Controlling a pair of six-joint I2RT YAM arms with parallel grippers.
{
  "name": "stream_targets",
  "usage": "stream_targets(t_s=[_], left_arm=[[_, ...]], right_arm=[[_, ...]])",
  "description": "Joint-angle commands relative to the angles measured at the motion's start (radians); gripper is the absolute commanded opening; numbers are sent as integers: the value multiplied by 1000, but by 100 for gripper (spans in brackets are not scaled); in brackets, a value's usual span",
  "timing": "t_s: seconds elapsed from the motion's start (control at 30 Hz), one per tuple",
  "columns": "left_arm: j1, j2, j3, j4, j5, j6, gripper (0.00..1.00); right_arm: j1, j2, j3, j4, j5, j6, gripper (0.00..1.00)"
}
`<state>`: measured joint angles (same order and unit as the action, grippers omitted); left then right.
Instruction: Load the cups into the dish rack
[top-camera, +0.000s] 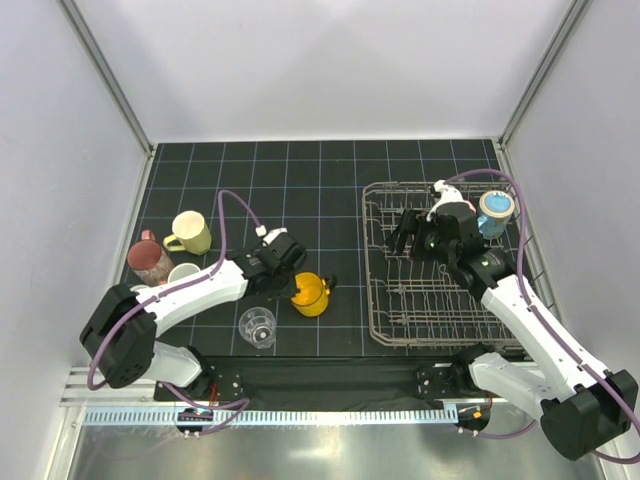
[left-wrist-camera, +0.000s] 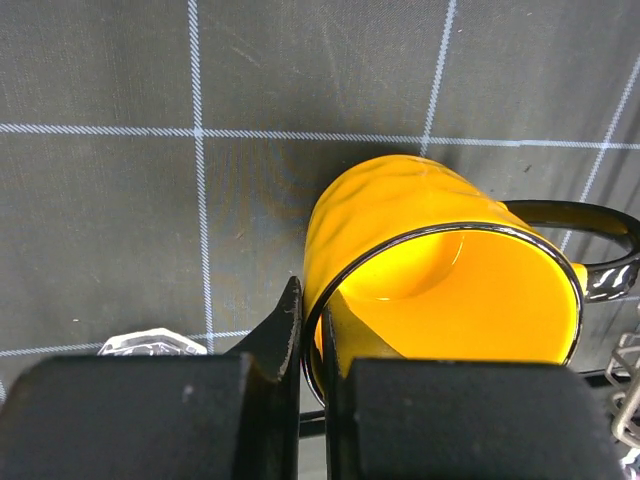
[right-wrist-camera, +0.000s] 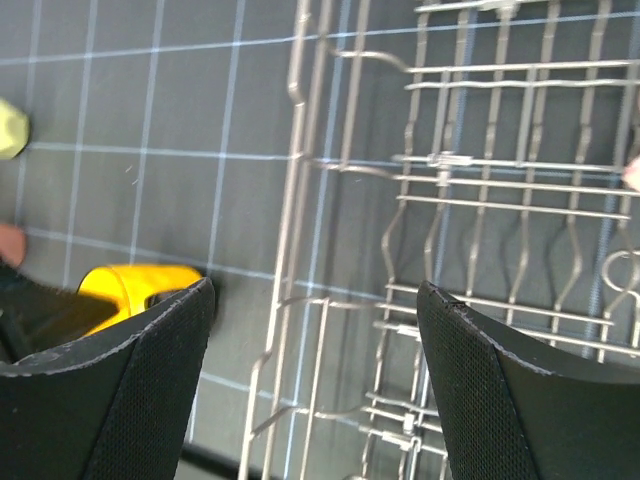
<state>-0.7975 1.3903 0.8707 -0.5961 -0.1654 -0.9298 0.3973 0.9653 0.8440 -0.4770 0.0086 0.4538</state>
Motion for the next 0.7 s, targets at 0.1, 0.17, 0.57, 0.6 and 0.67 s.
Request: stream_targets(t_s=[0.1,0.17,0.57,0.6,0.67], left_arm=[[-2,-183,100,64,-22,58,0],[-3,-243,103,85,-31,92,0],[-6,-777,-246,519,-78,181,0],[-8,-796,-262,527,-91,218,0],[-6,-841,-283,568,-94,258,0]], right_arm=[[12,-39,53,-32,-191,-15,82],[24,-59,49,-29,-248,-3,82],[330,-111,113,-63,-293,173,79],[350,-112,121,-63,-260,190,79],[408,-109,122,-45,-243,245,79]])
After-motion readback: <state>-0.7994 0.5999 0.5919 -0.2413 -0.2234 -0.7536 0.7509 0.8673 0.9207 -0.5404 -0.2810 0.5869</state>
